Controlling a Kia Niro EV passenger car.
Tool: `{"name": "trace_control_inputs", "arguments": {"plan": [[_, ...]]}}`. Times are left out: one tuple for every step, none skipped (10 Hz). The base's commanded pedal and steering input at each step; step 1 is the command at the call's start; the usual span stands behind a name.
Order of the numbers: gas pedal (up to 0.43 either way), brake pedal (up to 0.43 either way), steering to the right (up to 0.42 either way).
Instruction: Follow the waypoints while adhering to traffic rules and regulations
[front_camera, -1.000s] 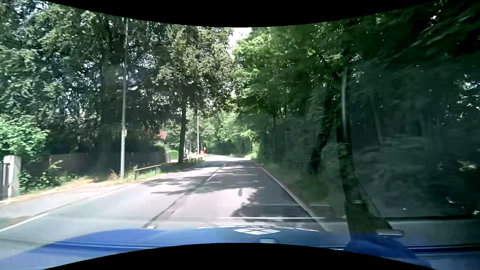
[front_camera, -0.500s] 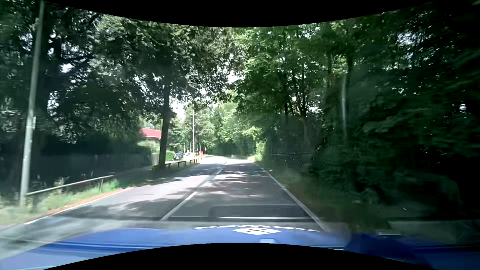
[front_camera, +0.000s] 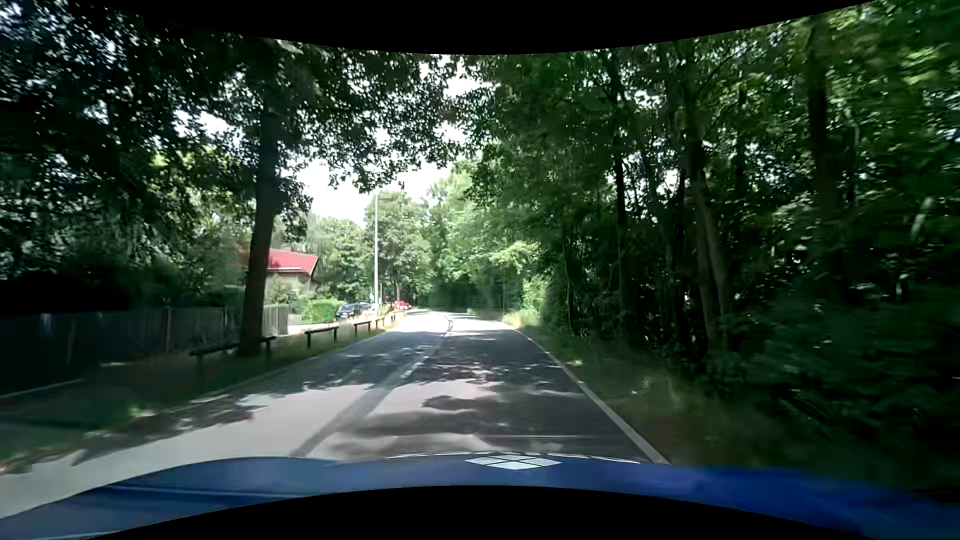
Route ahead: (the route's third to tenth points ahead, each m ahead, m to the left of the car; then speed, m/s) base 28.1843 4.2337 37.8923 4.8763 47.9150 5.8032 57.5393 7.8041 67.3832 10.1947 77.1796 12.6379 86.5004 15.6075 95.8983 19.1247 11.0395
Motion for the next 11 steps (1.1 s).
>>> {"name": "trace_control_inputs", "arguments": {"plan": [[0.138, 0.000, -0.013], [0.138, 0.000, -0.014], [0.138, 0.000, -0.016], [0.138, 0.000, -0.016], [0.138, 0.000, -0.016], [0.138, 0.000, -0.016], [0.138, 0.000, -0.016], [0.138, 0.000, -0.017], [0.138, 0.000, -0.020], [0.138, 0.000, -0.021], [0.138, 0.000, -0.022]]}}
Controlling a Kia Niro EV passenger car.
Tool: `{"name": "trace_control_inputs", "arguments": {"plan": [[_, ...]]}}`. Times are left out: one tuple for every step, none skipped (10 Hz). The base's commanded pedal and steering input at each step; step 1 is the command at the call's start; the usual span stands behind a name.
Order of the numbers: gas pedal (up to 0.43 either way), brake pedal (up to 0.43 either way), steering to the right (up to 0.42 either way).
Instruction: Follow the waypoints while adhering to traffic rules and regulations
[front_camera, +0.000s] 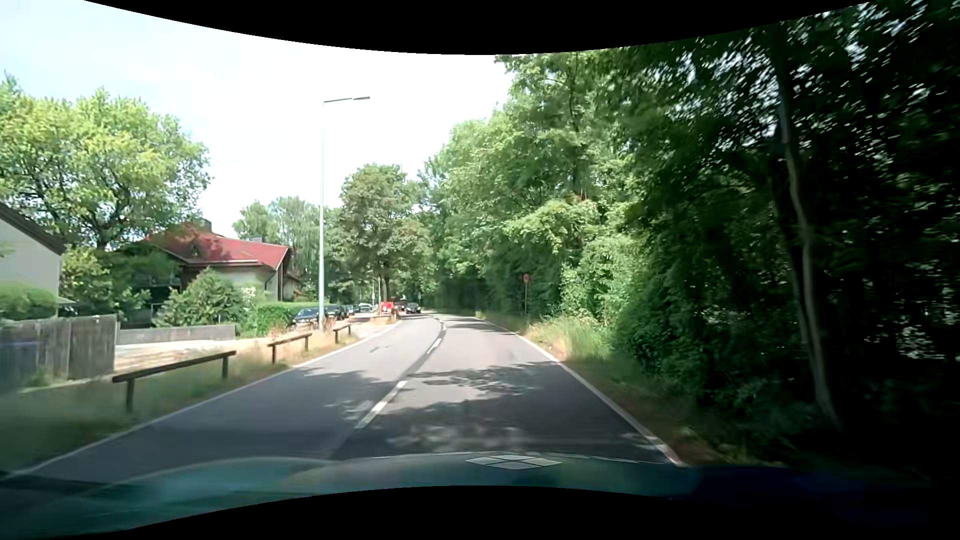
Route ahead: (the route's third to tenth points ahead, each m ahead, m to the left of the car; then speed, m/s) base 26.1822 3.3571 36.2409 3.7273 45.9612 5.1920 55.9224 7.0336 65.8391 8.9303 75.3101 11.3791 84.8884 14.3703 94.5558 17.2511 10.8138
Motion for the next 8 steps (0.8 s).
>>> {"name": "trace_control_inputs", "arguments": {"plan": [[0.157, 0.000, -0.023], [0.157, 0.000, -0.024], [0.157, 0.000, -0.024], [0.157, 0.000, -0.024], [0.157, 0.000, -0.024], [0.157, 0.000, -0.024], [0.157, 0.000, -0.024], [0.157, 0.000, -0.023]]}}
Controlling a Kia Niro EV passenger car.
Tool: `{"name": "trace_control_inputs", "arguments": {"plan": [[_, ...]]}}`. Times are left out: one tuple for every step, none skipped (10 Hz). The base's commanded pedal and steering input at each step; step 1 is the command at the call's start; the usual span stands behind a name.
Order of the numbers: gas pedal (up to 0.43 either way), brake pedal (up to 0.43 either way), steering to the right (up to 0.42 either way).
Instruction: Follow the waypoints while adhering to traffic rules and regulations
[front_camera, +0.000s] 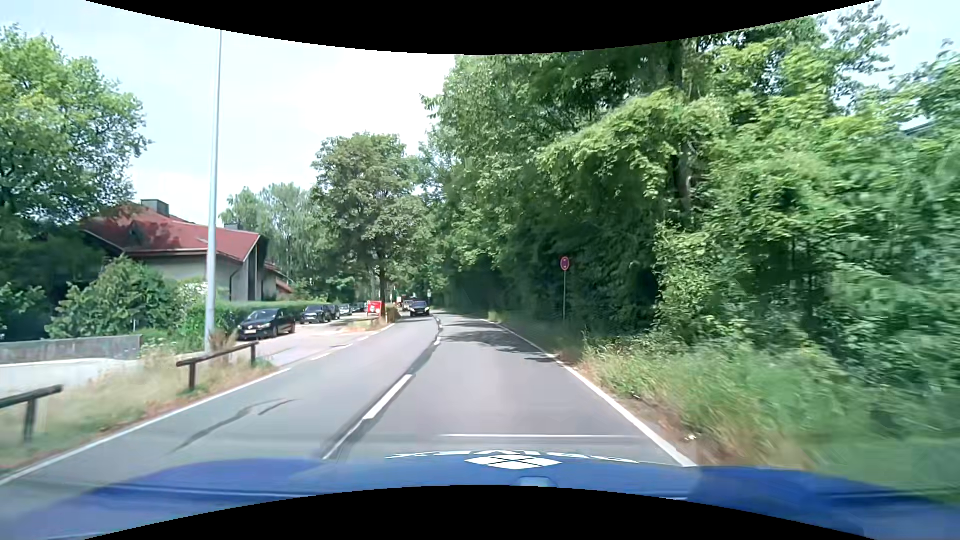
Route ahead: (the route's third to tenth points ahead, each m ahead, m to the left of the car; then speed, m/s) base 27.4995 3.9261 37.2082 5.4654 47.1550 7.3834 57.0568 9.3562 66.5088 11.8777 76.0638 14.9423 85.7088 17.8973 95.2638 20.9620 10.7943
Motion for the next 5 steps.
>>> {"name": "trace_control_inputs", "arguments": {"plan": [[0.157, 0.000, -0.023], [0.157, 0.000, -0.023], [0.157, 0.000, -0.025], [0.150, 0.000, -0.025], [0.138, 0.000, -0.025]]}}
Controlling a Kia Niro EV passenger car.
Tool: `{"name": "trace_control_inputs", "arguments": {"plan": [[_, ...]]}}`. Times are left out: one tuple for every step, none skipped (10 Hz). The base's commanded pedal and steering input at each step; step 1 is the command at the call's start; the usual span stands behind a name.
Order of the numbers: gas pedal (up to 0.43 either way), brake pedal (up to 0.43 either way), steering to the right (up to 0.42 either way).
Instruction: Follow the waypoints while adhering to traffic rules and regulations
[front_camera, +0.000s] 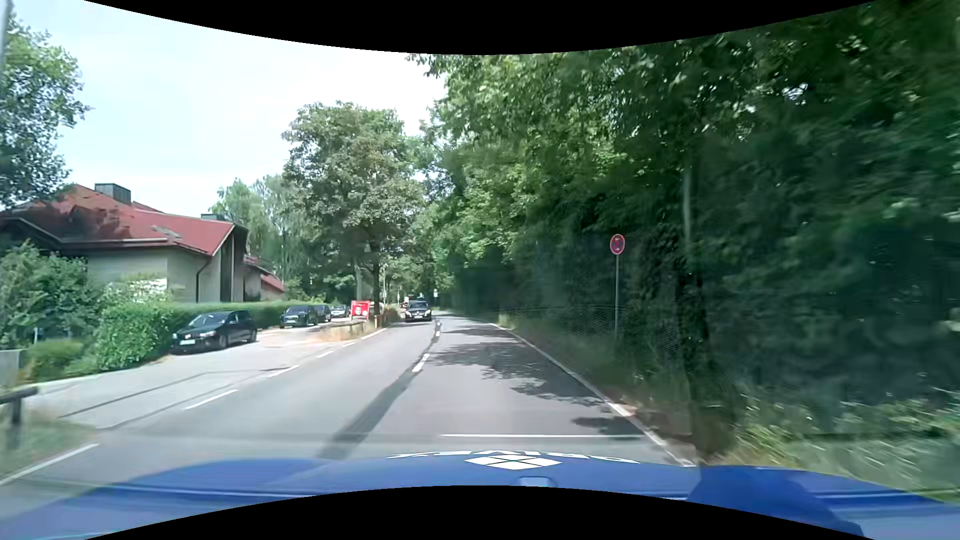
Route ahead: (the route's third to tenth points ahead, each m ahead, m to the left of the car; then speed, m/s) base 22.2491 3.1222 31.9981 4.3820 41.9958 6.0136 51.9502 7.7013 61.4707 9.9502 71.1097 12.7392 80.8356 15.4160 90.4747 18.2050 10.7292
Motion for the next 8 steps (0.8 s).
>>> {"name": "trace_control_inputs", "arguments": {"plan": [[0.130, 0.000, -0.025], [0.130, 0.000, -0.025], [0.130, 0.000, -0.025], [0.130, 0.000, -0.025], [0.130, 0.000, -0.025], [0.130, 0.000, -0.025], [0.130, 0.000, -0.024], [0.130, 0.000, -0.024]]}}
